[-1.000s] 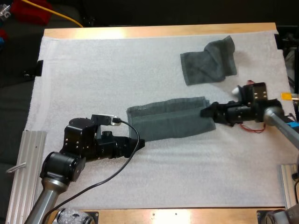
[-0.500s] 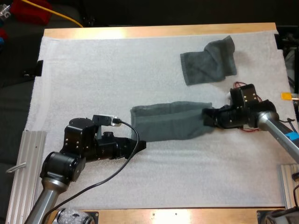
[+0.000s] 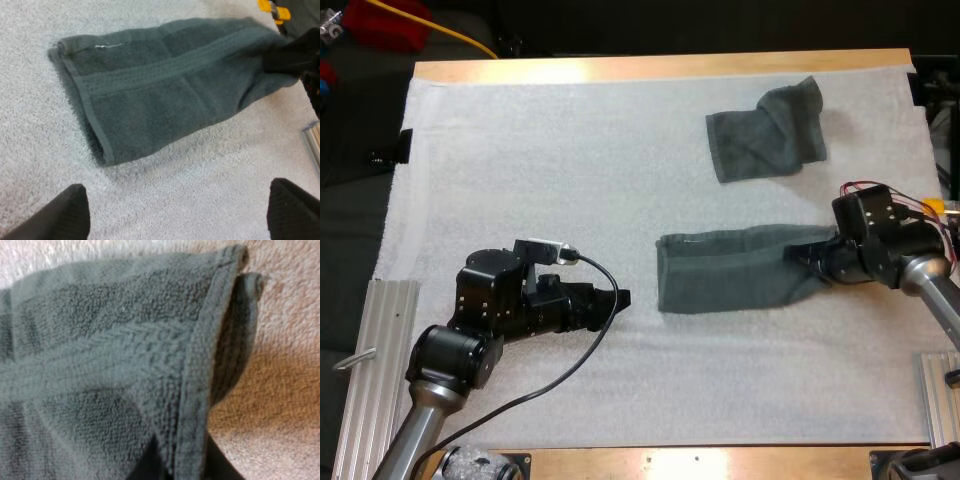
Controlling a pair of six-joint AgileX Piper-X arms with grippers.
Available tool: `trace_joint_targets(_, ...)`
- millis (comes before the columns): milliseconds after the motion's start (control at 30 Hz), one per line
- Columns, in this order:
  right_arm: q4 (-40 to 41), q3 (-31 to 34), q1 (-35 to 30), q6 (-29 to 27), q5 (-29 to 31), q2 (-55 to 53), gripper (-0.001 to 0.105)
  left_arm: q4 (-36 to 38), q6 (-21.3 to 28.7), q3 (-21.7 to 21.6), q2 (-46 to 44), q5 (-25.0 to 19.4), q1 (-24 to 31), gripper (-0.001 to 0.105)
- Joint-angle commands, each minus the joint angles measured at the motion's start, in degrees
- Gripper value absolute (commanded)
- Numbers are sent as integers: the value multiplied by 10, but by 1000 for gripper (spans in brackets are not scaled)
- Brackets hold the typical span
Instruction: Pick towel from pile, fold and stack
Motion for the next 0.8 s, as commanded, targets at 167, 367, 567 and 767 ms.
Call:
trace_joint_targets(167, -62, -2, 94, 33, -42, -13, 1, -7, -1, -4, -4, 0, -3, 71)
trace_joint_targets(367, -143, -2, 159, 117, -97, 19, 1, -5, -1, -4, -4, 4, -3, 71)
trace_joint_targets(567, -236, -2, 200, 206, -158, 107, 1, -5, -1, -4, -4, 9, -3, 71)
trace_joint_targets(767, -273, -2, 201, 243, -157, 156, 1, -5, -1, -4, -4, 16, -3, 71)
